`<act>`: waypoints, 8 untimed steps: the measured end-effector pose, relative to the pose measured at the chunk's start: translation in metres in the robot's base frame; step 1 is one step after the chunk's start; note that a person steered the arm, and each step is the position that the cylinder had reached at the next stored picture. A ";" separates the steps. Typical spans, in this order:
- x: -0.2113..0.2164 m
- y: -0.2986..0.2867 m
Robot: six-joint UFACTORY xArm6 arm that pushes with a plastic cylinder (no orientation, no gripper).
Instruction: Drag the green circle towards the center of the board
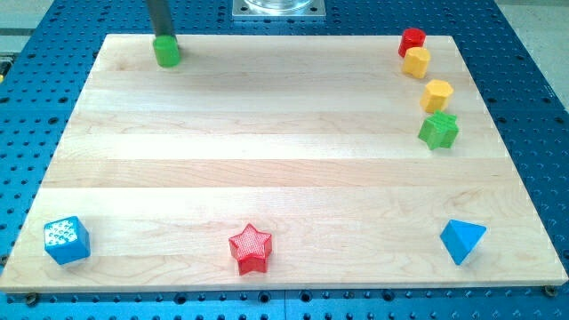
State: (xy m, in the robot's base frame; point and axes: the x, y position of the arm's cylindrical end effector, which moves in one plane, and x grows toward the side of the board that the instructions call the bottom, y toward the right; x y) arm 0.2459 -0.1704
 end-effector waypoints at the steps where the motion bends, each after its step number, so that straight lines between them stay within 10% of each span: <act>1: 0.089 0.030; 5: 0.099 -0.002; 8: 0.190 -0.046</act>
State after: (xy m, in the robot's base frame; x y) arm 0.4356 -0.2161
